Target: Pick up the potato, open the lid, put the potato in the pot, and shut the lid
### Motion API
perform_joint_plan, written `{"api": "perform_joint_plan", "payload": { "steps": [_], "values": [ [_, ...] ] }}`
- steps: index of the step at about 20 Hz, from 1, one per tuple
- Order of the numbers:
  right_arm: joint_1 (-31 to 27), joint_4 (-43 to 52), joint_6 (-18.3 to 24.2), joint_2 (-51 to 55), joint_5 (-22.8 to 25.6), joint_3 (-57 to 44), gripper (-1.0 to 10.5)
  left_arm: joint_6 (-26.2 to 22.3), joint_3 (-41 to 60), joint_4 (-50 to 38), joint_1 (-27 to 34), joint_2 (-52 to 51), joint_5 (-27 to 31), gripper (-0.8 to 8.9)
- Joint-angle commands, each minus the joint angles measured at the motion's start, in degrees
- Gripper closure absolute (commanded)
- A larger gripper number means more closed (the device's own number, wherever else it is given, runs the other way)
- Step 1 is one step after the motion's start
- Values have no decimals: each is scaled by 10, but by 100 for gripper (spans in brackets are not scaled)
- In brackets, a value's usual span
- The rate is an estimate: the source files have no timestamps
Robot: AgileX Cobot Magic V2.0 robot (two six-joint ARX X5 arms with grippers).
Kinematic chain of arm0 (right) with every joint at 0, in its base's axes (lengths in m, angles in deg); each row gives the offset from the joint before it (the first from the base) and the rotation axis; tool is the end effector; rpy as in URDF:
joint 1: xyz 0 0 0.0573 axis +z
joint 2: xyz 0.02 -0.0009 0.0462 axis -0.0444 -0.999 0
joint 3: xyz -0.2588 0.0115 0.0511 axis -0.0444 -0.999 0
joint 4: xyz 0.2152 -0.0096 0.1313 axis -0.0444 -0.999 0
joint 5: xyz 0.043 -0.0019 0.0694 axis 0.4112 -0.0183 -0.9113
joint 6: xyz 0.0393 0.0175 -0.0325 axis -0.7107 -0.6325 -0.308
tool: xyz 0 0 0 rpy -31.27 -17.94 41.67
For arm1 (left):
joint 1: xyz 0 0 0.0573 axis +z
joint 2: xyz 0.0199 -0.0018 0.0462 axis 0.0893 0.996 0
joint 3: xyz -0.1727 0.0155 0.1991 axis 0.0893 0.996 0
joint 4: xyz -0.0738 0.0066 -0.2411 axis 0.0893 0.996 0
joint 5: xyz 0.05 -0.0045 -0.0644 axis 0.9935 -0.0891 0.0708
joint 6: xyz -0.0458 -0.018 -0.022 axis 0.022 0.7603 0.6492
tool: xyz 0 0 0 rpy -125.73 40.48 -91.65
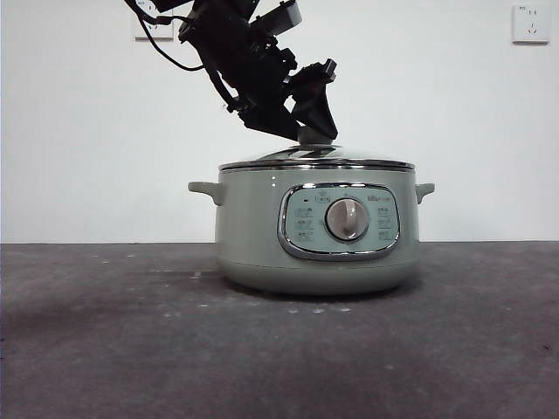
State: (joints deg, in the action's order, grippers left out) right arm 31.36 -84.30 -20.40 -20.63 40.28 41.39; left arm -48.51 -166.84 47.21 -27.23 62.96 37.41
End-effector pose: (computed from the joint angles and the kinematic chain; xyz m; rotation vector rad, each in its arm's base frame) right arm 0.0220 0.0128 0.3806 -0.0694 0.6965 0.4692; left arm 0.3804 -0.2482 0.2874 0.2132 0.4660 -0.7899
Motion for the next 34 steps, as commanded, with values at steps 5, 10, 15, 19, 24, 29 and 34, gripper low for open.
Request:
{"api": "perform_joint_plan", "payload": {
  "steps": [5, 10, 15, 19, 24, 29, 34],
  "values": [
    [0, -14, -2, 2, 3, -4, 446, 4, -1, 14, -1, -13, -4, 458],
    [0, -14, -2, 2, 5, -4, 446, 4, -1, 56, 5, -73, -4, 458],
    [0, -14, 0, 2, 10, -4, 446, 4, -1, 191, 6, -210, -4, 458],
    [0, -14, 1, 2, 10, -4, 446, 24, -1, 325, 5, -327, -5, 459],
    [0, -14, 1, 2, 9, -4, 446, 36, -1, 459, 5, -422, -4, 459],
    [0, -14, 0, 2, 9, -4, 447, 36, -1, 508, 5, -442, -4, 468],
    [0, -14, 2, 2, 11, -4, 943, 36, -1, 516, 5, -441, -6, 730]
  ]
}}
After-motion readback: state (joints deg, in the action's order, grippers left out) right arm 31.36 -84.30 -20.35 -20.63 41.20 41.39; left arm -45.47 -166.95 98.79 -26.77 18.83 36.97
